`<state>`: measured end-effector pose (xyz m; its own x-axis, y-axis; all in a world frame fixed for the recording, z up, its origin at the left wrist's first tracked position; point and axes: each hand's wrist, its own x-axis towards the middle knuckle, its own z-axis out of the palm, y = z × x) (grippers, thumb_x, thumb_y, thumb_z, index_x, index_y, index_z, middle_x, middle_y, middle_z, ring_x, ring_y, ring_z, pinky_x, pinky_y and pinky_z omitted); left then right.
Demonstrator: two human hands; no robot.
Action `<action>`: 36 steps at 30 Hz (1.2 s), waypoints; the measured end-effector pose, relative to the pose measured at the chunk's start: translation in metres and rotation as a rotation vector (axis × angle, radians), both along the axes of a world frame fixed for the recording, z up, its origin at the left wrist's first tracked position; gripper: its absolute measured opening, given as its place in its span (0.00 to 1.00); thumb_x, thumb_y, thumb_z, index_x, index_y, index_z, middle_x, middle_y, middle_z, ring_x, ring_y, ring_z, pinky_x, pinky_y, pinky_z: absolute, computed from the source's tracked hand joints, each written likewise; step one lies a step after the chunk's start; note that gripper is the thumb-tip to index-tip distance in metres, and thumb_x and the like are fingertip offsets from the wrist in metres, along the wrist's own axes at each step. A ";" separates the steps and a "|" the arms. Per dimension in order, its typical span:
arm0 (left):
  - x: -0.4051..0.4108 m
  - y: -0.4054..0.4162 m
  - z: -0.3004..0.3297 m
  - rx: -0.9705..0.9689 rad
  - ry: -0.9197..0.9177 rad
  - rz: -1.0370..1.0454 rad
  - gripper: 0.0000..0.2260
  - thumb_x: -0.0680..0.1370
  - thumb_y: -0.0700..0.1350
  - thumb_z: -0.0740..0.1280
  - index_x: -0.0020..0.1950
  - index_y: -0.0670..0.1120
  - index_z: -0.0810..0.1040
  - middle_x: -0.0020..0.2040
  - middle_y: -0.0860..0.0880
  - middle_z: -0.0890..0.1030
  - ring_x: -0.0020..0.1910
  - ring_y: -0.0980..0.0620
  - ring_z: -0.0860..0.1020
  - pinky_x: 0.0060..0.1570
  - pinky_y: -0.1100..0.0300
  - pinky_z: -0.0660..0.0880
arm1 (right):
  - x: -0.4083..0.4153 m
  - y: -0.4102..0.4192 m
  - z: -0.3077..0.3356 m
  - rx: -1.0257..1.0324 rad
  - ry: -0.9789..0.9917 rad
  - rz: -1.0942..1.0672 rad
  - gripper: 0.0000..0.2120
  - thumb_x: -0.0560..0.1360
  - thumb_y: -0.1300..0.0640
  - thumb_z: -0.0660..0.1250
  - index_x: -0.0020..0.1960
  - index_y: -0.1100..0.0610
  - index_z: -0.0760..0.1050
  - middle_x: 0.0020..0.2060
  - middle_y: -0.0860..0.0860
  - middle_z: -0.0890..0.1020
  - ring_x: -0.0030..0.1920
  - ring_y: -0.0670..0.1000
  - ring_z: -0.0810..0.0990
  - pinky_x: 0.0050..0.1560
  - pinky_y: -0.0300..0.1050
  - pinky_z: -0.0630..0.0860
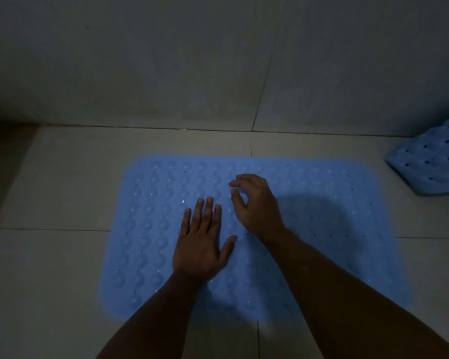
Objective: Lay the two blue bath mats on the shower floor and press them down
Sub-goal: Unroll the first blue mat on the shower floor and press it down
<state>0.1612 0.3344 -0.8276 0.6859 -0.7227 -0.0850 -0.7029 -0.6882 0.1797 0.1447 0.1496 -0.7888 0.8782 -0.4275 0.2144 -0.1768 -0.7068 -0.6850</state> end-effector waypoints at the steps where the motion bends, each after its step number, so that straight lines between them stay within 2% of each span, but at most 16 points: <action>1: 0.000 -0.001 0.001 0.016 0.015 -0.004 0.39 0.82 0.69 0.47 0.84 0.44 0.47 0.84 0.44 0.42 0.82 0.46 0.37 0.80 0.41 0.46 | 0.000 0.000 0.000 -0.004 -0.006 0.000 0.10 0.77 0.57 0.67 0.56 0.57 0.82 0.55 0.53 0.82 0.61 0.52 0.76 0.62 0.46 0.75; 6: 0.012 -0.004 0.016 0.107 0.221 -0.037 0.44 0.79 0.74 0.46 0.83 0.46 0.39 0.82 0.46 0.34 0.80 0.47 0.30 0.80 0.43 0.37 | -0.006 -0.009 0.013 -0.016 0.057 0.011 0.11 0.77 0.53 0.66 0.55 0.55 0.82 0.54 0.51 0.82 0.60 0.53 0.77 0.60 0.50 0.76; 7: 0.017 -0.005 0.024 0.141 0.270 -0.045 0.43 0.79 0.73 0.47 0.83 0.46 0.40 0.83 0.46 0.35 0.80 0.47 0.31 0.80 0.43 0.37 | -0.008 -0.010 0.022 -0.010 0.123 0.023 0.12 0.77 0.51 0.66 0.55 0.54 0.82 0.55 0.51 0.82 0.60 0.53 0.77 0.60 0.52 0.77; 9: 0.029 -0.012 0.042 0.179 0.328 -0.047 0.41 0.78 0.68 0.46 0.83 0.43 0.49 0.84 0.44 0.44 0.83 0.43 0.41 0.80 0.43 0.45 | -0.006 -0.014 0.040 0.016 0.324 0.040 0.13 0.77 0.49 0.66 0.58 0.51 0.81 0.58 0.52 0.80 0.62 0.55 0.77 0.62 0.55 0.75; 11: 0.036 -0.019 0.059 0.186 0.256 -0.037 0.35 0.80 0.62 0.47 0.80 0.42 0.59 0.83 0.43 0.53 0.82 0.41 0.50 0.79 0.42 0.53 | -0.006 -0.015 0.054 0.022 0.503 0.045 0.14 0.78 0.48 0.66 0.60 0.51 0.80 0.62 0.54 0.78 0.64 0.57 0.77 0.65 0.55 0.74; 14: 0.033 -0.022 0.065 0.166 0.117 0.001 0.27 0.84 0.55 0.51 0.81 0.45 0.59 0.83 0.45 0.55 0.83 0.42 0.47 0.80 0.43 0.51 | -0.014 -0.006 0.052 -0.005 0.628 0.071 0.17 0.79 0.47 0.64 0.64 0.52 0.78 0.64 0.55 0.77 0.65 0.58 0.76 0.66 0.55 0.73; 17: 0.025 -0.015 0.064 0.107 0.089 0.045 0.25 0.85 0.53 0.52 0.82 0.47 0.59 0.83 0.46 0.55 0.83 0.42 0.45 0.80 0.44 0.49 | -0.041 0.015 0.027 -0.154 0.550 0.072 0.25 0.80 0.45 0.58 0.71 0.57 0.73 0.69 0.59 0.74 0.71 0.62 0.72 0.68 0.59 0.72; 20: 0.024 -0.006 0.058 0.110 0.067 0.059 0.26 0.85 0.53 0.51 0.82 0.47 0.57 0.84 0.46 0.53 0.83 0.42 0.42 0.80 0.44 0.47 | -0.065 0.043 -0.005 -0.300 0.613 0.151 0.37 0.79 0.39 0.46 0.79 0.61 0.58 0.79 0.62 0.58 0.80 0.63 0.55 0.76 0.66 0.58; 22: 0.023 -0.002 0.051 0.091 0.059 0.072 0.27 0.84 0.54 0.50 0.82 0.47 0.57 0.84 0.46 0.53 0.83 0.42 0.42 0.80 0.43 0.48 | -0.073 0.057 -0.020 -0.348 0.601 0.118 0.39 0.78 0.37 0.48 0.80 0.62 0.54 0.80 0.62 0.52 0.80 0.63 0.51 0.77 0.67 0.51; 25: 0.022 0.000 0.042 0.051 0.071 0.100 0.29 0.82 0.55 0.46 0.82 0.47 0.60 0.83 0.45 0.56 0.83 0.41 0.44 0.80 0.42 0.50 | -0.075 0.062 -0.029 -0.409 0.565 0.072 0.42 0.78 0.34 0.51 0.81 0.62 0.51 0.81 0.61 0.48 0.81 0.61 0.46 0.78 0.66 0.47; 28: 0.022 0.001 0.032 0.047 0.060 0.093 0.30 0.82 0.55 0.44 0.82 0.47 0.60 0.83 0.45 0.56 0.83 0.41 0.44 0.80 0.42 0.51 | -0.075 0.066 -0.031 -0.416 0.551 0.047 0.43 0.78 0.32 0.50 0.81 0.61 0.50 0.81 0.60 0.47 0.81 0.59 0.43 0.78 0.66 0.46; 31: 0.023 0.000 0.026 0.006 -0.004 0.094 0.29 0.82 0.56 0.45 0.80 0.47 0.65 0.82 0.44 0.61 0.82 0.39 0.48 0.79 0.38 0.53 | -0.076 0.067 -0.033 -0.408 0.528 0.028 0.42 0.79 0.32 0.50 0.81 0.60 0.49 0.81 0.59 0.46 0.81 0.58 0.42 0.78 0.65 0.47; 36: 0.036 -0.002 0.022 -0.059 -0.085 0.079 0.27 0.83 0.55 0.48 0.78 0.45 0.68 0.80 0.43 0.64 0.82 0.39 0.50 0.78 0.34 0.51 | -0.077 0.066 -0.031 -0.396 0.490 0.025 0.44 0.78 0.30 0.49 0.82 0.60 0.49 0.81 0.57 0.44 0.81 0.57 0.40 0.79 0.64 0.45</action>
<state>0.1974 0.3325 -0.8054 0.7437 -0.6683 0.0170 -0.6615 -0.7319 0.1635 0.0672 0.2156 -0.8195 0.9232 -0.3764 -0.0775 -0.3841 -0.8980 -0.2146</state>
